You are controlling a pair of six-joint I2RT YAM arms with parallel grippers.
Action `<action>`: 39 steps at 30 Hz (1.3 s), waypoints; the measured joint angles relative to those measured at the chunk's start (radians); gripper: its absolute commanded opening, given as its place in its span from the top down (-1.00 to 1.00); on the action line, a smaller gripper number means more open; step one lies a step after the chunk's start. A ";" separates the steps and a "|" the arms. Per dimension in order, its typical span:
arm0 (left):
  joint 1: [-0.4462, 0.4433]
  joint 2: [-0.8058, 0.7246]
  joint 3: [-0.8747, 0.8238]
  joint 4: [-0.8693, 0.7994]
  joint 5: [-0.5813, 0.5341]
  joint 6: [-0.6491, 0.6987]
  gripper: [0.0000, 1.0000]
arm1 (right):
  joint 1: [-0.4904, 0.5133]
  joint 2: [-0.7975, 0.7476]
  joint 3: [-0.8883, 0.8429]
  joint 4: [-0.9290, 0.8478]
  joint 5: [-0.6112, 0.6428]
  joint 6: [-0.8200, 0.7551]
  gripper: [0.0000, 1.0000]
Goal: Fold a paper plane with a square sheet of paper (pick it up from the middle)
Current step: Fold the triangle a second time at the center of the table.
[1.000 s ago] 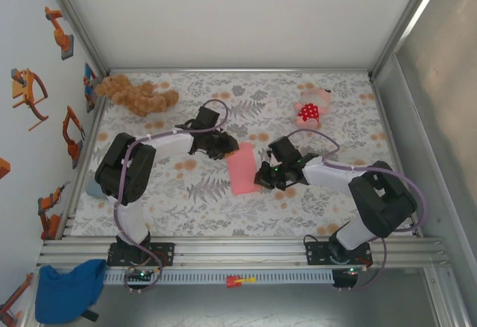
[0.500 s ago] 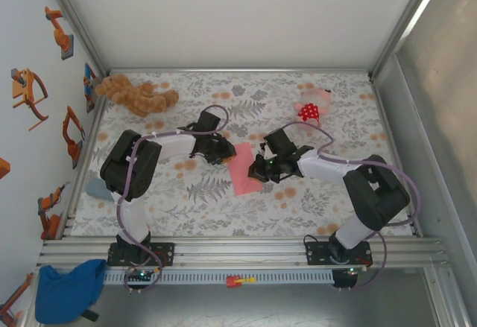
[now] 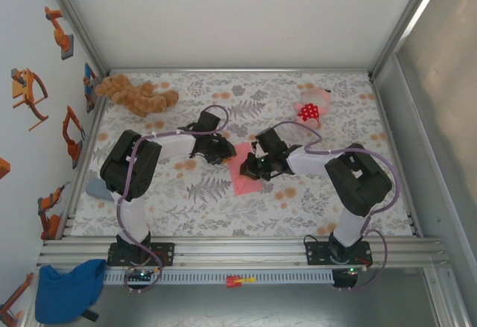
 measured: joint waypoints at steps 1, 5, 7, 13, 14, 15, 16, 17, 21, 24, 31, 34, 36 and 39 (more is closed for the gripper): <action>0.000 0.000 0.000 0.000 0.000 0.000 0.51 | 0.001 0.003 0.000 0.006 0.000 0.003 1.00; 0.000 0.000 -0.002 0.002 0.000 0.000 0.51 | 0.003 0.012 0.000 0.035 0.004 0.010 1.00; 0.000 0.000 -0.002 0.002 0.000 0.000 0.51 | 0.003 0.018 0.000 0.047 0.008 0.014 1.00; 0.000 0.000 -0.002 0.002 0.000 0.000 0.51 | 0.006 0.042 0.000 0.069 0.019 0.029 1.00; 0.000 0.000 -0.002 0.002 0.000 0.000 0.51 | 0.006 0.046 0.000 0.072 0.020 0.029 1.00; 0.000 0.000 -0.002 0.002 0.000 0.000 0.51 | 0.007 0.050 0.000 0.076 0.021 0.029 1.00; 0.000 0.000 -0.002 0.002 0.000 0.000 0.51 | 0.007 0.053 0.000 0.076 0.023 0.030 1.00; 0.000 0.000 -0.002 0.002 0.000 0.000 0.51 | 0.007 0.055 0.000 0.077 0.023 0.031 1.00; 0.000 0.000 -0.002 0.002 0.000 0.000 0.51 | 0.007 0.060 0.001 0.084 0.023 0.032 1.00; 0.000 0.000 -0.002 0.002 0.000 0.000 0.51 | 0.007 0.063 0.004 0.087 0.023 0.032 1.00; 0.000 0.000 -0.002 0.002 0.000 0.000 0.51 | 0.007 0.067 0.005 0.091 0.023 0.032 1.00; 0.000 0.000 -0.002 0.002 0.000 -0.001 0.51 | 0.007 0.068 0.005 0.094 0.022 0.032 1.00; 0.000 0.000 -0.002 0.002 0.000 -0.001 0.51 | 0.007 0.072 0.005 0.097 0.021 0.032 1.00; 0.000 0.000 -0.002 0.003 0.001 -0.001 0.51 | 0.007 0.078 0.006 0.099 0.018 0.032 1.00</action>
